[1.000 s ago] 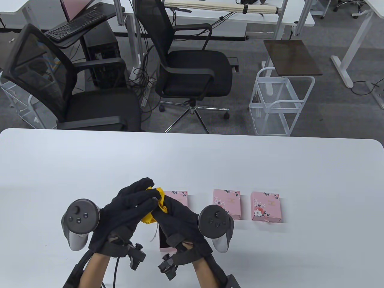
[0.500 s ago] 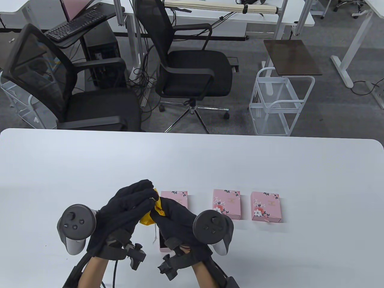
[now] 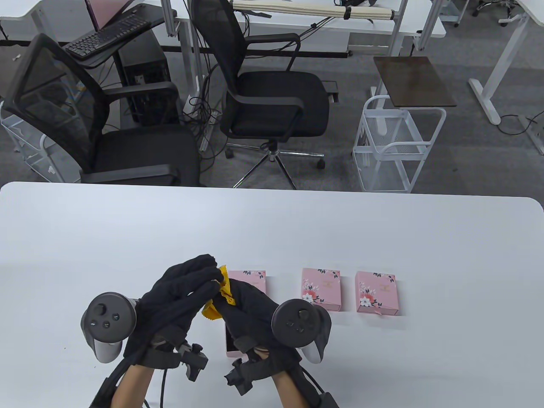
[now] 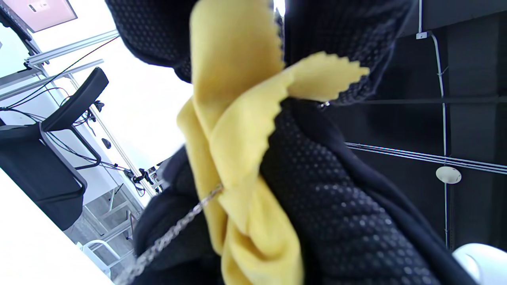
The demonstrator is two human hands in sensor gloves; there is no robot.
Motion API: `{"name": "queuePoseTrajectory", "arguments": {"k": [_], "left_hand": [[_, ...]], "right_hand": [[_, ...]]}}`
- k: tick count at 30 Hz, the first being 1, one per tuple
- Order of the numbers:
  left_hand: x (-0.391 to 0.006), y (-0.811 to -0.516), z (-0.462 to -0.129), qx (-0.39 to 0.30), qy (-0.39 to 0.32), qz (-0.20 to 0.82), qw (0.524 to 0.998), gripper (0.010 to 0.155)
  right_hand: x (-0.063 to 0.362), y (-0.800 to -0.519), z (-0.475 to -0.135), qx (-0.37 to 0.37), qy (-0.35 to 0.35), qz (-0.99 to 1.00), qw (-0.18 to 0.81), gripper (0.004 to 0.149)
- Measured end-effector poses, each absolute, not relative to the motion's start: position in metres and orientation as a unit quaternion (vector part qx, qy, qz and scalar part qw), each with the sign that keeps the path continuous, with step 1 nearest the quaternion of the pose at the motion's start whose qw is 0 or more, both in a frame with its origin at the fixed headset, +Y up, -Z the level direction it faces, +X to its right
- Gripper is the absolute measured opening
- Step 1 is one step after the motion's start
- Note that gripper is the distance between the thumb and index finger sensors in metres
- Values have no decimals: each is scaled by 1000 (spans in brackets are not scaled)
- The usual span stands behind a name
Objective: Dust necklace
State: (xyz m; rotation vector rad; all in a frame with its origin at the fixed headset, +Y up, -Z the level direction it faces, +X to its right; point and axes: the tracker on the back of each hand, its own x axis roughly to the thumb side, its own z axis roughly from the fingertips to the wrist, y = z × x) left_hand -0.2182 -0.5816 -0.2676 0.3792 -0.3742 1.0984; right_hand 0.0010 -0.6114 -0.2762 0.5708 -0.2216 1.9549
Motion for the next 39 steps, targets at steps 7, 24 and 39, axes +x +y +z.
{"name": "queuePoseTrajectory", "arguments": {"k": [7, 24, 39], "left_hand": [[-220, -581, -267, 187, -171, 522, 815, 35], [-224, -580, -267, 190, -164, 529, 810, 35], [-227, -579, -267, 200, -163, 535, 805, 35]], "right_hand": [[1, -612, -279, 241, -83, 821, 510, 38], [-7, -620, -284, 250, -42, 838, 482, 38], [-14, -634, -292, 250, 9, 861, 444, 38]]}}
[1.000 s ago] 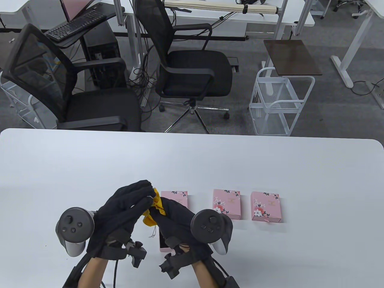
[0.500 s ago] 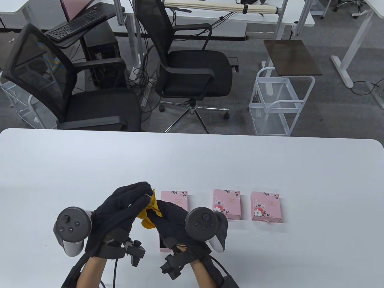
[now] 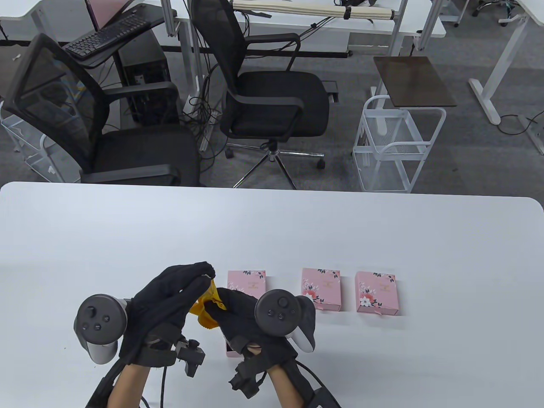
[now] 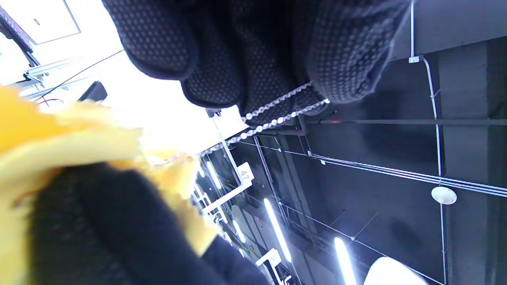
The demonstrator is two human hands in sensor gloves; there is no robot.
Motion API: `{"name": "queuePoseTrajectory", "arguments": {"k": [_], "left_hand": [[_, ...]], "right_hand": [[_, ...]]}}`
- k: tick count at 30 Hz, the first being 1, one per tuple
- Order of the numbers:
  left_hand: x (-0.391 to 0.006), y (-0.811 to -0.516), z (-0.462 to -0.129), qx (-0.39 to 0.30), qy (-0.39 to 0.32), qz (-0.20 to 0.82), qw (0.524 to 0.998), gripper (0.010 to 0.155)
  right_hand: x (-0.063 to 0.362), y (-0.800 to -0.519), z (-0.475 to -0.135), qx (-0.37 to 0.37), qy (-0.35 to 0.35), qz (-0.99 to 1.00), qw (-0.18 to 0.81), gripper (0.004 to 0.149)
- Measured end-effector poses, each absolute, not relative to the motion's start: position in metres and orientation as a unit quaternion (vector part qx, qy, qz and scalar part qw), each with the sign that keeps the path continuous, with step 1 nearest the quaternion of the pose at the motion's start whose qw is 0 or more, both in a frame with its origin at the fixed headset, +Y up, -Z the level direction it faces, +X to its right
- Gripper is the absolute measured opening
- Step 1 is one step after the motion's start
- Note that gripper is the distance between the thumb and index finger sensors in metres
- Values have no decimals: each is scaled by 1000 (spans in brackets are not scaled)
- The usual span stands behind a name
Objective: Dust necklace
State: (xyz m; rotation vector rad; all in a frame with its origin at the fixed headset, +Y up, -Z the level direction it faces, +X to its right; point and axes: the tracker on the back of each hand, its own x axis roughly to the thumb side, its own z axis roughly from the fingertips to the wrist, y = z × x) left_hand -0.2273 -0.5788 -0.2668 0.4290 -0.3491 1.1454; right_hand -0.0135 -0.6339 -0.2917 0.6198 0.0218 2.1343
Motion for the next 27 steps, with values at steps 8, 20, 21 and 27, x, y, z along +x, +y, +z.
{"name": "queuePoseTrajectory", "arguments": {"k": [8, 20, 21, 27], "left_hand": [[-230, -578, -267, 205, -161, 539, 801, 35], [-240, -574, -263, 219, -158, 554, 787, 35], [-241, -574, -263, 220, -158, 554, 788, 35], [-242, -573, -262, 224, -157, 556, 785, 35]], "right_hand": [[-21, -649, -298, 242, 40, 870, 428, 38], [-33, -676, -306, 238, 109, 874, 410, 38], [-33, -678, -306, 233, 110, 875, 410, 38], [-39, -687, -306, 233, 135, 874, 404, 38]]}}
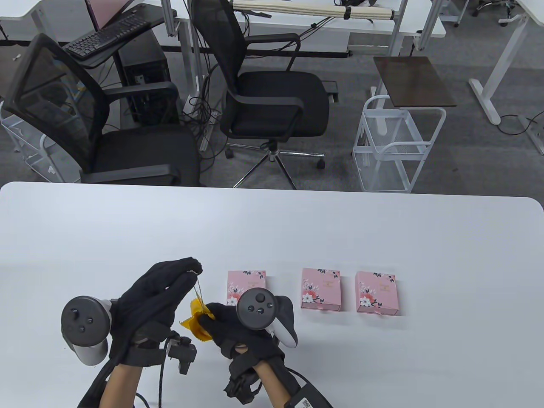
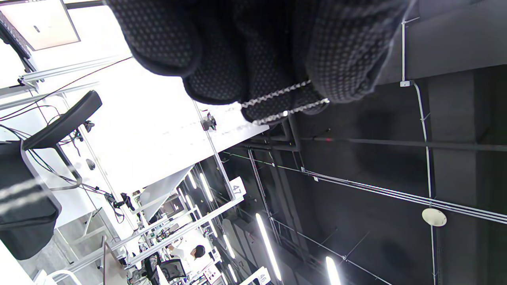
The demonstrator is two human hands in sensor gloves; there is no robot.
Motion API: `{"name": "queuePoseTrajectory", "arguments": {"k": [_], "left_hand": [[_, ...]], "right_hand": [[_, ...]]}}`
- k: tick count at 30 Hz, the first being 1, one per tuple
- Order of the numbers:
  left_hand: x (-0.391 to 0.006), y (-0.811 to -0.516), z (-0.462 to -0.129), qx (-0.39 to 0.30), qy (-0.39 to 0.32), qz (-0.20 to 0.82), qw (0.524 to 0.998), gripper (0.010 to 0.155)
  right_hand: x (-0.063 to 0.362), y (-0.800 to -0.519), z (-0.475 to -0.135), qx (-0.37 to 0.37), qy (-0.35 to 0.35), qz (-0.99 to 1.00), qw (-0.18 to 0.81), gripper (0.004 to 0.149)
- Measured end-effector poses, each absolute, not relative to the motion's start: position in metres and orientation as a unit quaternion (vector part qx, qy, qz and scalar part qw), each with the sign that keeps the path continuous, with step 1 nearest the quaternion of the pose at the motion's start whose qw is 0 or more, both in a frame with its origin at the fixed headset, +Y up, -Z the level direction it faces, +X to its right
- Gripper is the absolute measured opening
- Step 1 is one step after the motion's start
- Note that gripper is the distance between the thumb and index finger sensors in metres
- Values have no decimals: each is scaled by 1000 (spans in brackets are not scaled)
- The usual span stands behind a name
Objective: Dust necklace
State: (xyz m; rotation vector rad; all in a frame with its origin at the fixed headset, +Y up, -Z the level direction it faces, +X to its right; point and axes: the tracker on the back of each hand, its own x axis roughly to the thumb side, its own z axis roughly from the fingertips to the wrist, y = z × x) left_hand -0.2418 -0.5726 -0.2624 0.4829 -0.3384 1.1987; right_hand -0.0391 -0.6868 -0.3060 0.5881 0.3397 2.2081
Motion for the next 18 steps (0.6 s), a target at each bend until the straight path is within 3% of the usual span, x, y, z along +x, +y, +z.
{"name": "queuePoseTrajectory", "arguments": {"k": [18], "left_hand": [[-249, -569, -259, 238, -150, 559, 780, 35]], "right_hand": [[-43, -690, -305, 232, 166, 892, 351, 39]]}}
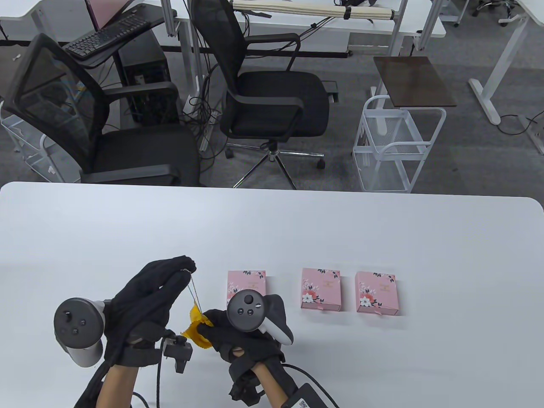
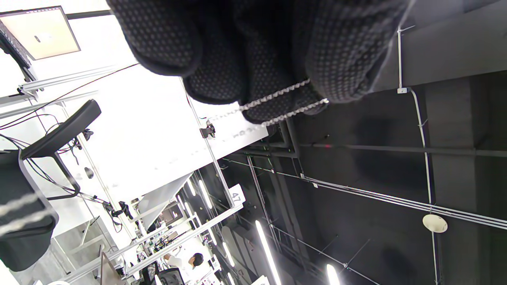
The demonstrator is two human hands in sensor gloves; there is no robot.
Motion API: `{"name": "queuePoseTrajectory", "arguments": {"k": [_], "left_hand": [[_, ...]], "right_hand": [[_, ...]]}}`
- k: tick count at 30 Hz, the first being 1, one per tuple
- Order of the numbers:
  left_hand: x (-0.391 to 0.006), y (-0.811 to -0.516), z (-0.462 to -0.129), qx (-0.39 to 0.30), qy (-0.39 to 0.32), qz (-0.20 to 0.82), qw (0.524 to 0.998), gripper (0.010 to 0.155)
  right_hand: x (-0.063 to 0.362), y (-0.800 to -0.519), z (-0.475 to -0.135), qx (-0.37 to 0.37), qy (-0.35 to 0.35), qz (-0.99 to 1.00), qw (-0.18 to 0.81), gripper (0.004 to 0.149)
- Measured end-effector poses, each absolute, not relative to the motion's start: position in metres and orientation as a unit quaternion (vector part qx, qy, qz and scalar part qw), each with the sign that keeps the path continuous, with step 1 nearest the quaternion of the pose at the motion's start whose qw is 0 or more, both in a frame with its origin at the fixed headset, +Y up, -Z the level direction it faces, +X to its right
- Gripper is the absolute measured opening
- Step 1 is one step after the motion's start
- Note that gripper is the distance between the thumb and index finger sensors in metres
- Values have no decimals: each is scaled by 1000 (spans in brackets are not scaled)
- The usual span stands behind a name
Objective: Dust necklace
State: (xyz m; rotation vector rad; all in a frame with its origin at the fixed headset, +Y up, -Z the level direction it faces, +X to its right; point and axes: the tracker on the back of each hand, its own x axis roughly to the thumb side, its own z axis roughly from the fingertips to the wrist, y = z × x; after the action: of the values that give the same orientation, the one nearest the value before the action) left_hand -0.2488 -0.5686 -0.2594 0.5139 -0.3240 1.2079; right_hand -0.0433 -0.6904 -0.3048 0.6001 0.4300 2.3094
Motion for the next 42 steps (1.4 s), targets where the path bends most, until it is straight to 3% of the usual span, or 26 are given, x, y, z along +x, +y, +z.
{"name": "queuePoseTrajectory", "arguments": {"k": [17, 26, 35, 42], "left_hand": [[-274, -565, -257, 258, -127, 587, 756, 35], [-288, -565, -256, 264, -113, 600, 747, 35], [-289, -566, -259, 256, -110, 602, 748, 35], [-276, -566, -259, 243, -126, 593, 758, 35]], "right_hand": [[-67, -700, -296, 267, 224, 912, 216, 40], [-66, -692, -294, 267, 215, 923, 172, 40], [-8, -653, -301, 204, 121, 950, 202, 41], [59, -668, -301, 120, 79, 972, 186, 42]]}}
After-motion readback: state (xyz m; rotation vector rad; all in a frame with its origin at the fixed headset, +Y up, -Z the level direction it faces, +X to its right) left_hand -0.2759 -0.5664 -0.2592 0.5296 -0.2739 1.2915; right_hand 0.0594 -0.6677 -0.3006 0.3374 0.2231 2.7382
